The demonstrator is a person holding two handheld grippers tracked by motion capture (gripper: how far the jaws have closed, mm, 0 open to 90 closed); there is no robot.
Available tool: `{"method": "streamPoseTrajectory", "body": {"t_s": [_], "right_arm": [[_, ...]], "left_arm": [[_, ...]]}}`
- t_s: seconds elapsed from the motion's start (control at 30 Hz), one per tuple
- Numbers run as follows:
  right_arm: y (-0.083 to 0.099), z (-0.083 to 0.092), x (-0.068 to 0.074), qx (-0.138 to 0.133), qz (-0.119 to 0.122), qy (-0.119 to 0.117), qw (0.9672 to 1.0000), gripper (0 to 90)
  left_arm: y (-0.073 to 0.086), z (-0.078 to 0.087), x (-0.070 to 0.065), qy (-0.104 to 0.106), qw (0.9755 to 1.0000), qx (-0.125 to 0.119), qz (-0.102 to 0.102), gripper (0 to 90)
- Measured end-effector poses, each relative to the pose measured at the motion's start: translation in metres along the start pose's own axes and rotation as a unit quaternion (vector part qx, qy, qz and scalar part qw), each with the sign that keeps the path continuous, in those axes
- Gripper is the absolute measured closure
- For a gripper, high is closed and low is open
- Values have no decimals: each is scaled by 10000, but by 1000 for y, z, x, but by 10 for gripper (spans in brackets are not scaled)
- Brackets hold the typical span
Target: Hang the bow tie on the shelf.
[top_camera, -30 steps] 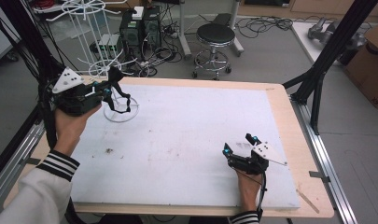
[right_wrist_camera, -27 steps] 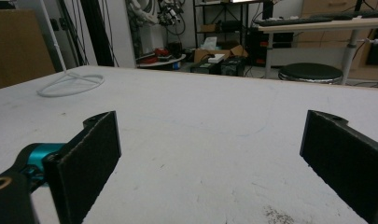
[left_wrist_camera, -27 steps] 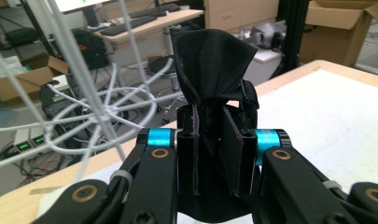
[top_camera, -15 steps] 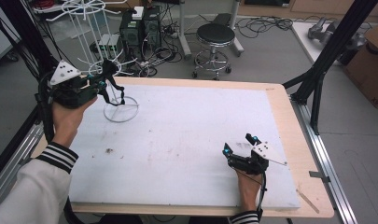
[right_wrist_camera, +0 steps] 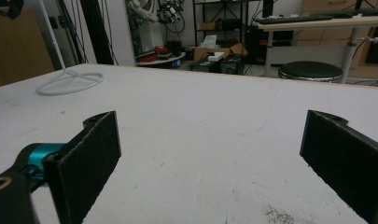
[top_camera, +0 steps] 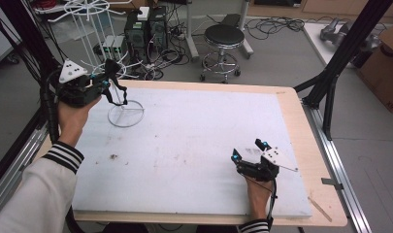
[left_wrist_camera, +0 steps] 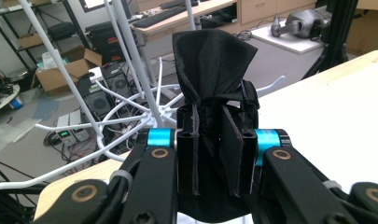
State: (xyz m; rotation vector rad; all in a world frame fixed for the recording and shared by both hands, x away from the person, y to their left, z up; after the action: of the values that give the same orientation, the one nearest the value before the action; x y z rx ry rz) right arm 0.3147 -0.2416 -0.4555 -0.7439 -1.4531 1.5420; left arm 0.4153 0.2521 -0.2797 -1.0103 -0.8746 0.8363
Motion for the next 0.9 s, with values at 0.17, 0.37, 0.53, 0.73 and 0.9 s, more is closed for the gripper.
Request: {"method": "streamPoseTrajectory", "body": {"t_s": [0.17, 0.37, 0.53, 0.73, 0.9], "right_arm": [[0, 0, 1, 4, -5, -3, 10000, 41], [0, 0, 0, 13, -1, -1, 10000, 41], [0, 0, 1, 32, -9, -5, 10000, 41], [0, 0, 1, 32, -2, -2, 10000, 41], [0, 0, 1, 30, -2, -2, 10000, 41]], "left_arm": [[2, -4, 2, -37, 10000, 51, 13, 764], [3, -4, 3, -67, 9999, 77, 31, 759], [3, -3, 5, -49, 9999, 88, 85, 746], [2, 0, 4, -18, 9999, 55, 109, 698], [1, 3, 6, 21, 9998, -54, 197, 515]]}}
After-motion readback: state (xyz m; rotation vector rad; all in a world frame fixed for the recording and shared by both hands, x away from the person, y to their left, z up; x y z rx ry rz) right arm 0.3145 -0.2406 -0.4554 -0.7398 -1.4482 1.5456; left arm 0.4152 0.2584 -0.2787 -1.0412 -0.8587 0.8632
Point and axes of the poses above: each handheld gripper's, and its own axes: z roughly backward along the jaws, y roughly out of its underside, x roughly to its left, the point moved 3 cm from there along -z, roughly forward along the jaws, and after that the axes turned 3 degrees about -z, right-handed, at the moved point
